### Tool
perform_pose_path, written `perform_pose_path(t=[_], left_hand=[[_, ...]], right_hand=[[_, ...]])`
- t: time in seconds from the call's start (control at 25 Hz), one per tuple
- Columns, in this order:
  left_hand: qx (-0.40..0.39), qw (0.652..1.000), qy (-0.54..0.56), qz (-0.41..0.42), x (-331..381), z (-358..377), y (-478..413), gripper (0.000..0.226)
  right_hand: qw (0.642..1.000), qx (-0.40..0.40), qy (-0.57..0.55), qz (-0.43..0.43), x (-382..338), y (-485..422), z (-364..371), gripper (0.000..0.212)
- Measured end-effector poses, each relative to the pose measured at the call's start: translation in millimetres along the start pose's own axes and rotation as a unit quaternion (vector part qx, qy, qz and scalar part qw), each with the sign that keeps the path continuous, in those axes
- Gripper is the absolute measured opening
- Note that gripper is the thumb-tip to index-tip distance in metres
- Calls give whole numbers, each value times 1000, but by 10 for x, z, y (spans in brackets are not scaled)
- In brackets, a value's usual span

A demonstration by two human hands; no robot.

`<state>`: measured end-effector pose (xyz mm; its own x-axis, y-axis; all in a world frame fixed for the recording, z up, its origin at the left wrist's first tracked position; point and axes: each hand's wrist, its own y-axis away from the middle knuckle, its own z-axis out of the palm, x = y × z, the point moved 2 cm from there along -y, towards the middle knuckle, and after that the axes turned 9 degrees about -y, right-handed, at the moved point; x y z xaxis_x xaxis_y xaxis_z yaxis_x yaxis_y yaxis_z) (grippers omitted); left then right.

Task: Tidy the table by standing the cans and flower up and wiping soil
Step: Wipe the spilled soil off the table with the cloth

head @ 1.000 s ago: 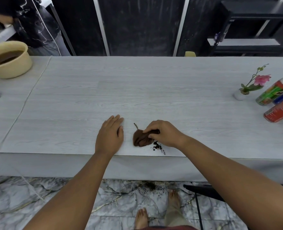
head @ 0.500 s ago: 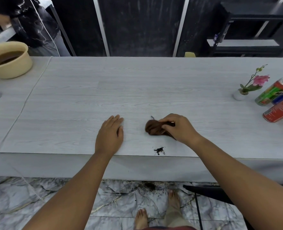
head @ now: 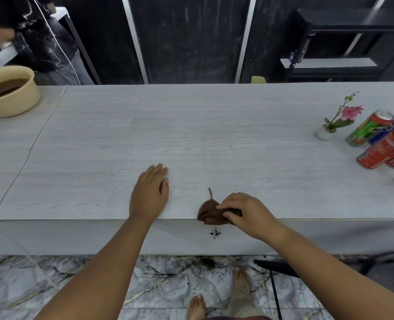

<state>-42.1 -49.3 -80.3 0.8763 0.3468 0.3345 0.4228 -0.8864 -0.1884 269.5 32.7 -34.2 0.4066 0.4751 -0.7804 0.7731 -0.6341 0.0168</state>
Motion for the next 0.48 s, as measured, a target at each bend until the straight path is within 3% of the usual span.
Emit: perform_pose_path(t=[0.12, 0.24, 0.48], left_hand=[[-2, 1000, 0, 0, -8, 13, -15, 44], [2, 1000, -3, 2, -12, 19, -22, 45], [3, 1000, -7, 0, -19, 19, -21, 45]], right_hand=[[996, 5, -73, 41, -38, -44, -78, 24], [992, 71, -97, 37, -97, -287, -165, 24], [998, 45, -27, 39, -82, -494, 26, 26]])
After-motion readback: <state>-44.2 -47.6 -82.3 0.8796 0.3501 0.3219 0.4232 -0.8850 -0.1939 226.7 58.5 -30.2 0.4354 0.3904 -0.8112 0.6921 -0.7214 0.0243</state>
